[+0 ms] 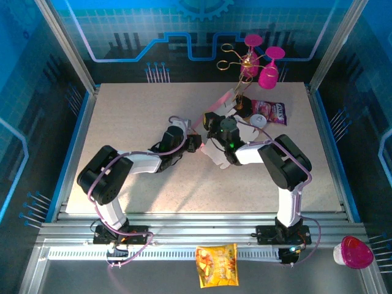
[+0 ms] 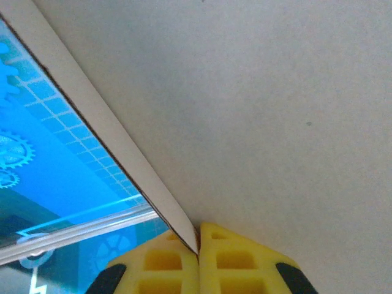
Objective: Fold the paper box
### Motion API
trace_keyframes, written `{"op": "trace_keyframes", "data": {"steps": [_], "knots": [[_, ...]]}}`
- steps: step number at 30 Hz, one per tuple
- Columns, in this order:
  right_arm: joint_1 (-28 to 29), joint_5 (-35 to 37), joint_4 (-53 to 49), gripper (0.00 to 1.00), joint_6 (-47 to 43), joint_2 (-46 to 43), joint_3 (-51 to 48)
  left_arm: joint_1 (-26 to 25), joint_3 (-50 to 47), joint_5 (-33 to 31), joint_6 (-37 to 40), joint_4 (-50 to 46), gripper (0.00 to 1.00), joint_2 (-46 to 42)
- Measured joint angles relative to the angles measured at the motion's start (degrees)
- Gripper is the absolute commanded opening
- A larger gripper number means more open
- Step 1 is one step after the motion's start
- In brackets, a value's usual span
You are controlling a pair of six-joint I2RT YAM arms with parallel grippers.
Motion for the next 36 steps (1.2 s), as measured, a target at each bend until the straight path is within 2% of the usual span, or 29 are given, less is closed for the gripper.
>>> {"op": "trace_keyframes", "data": {"steps": [7,12,16,20,26,31,36], "knots": [[1.8,2.5,1.5,0.0,2.5,0.2,0.2,-1.5,0.2,-6.9,1.2,-3.7,0.42,-2.1],[4.0,3.6,0.8,0.0,3.9,0.3,2.9,-1.3,-1.4,-13.8,3.4,-9.0,0.43,-9.0],[6.5,4.5,-0.2,0.0,5.6,0.6,4.6,-0.6,-4.8,-16.4,4.6,-11.0,0.45,-14.8],[8.6,5.3,-0.7,0.0,7.0,2.0,5.3,1.4,-8.6,-15.0,4.7,-11.4,0.46,-18.2],[9.6,5.3,-0.2,0.0,7.9,5.8,5.3,4.2,-12.3,-7.8,4.4,-8.5,0.45,-16.2],[9.2,7.1,1.7,0.0,8.1,6.9,5.3,5.3,-12.8,-4.0,3.6,-1.2,0.45,-11.9],[8.7,8.4,2.1,0.0,8.2,7.1,5.3,5.9,-13.6,-2.2,3.4,5.2,0.4,-9.4]]}}
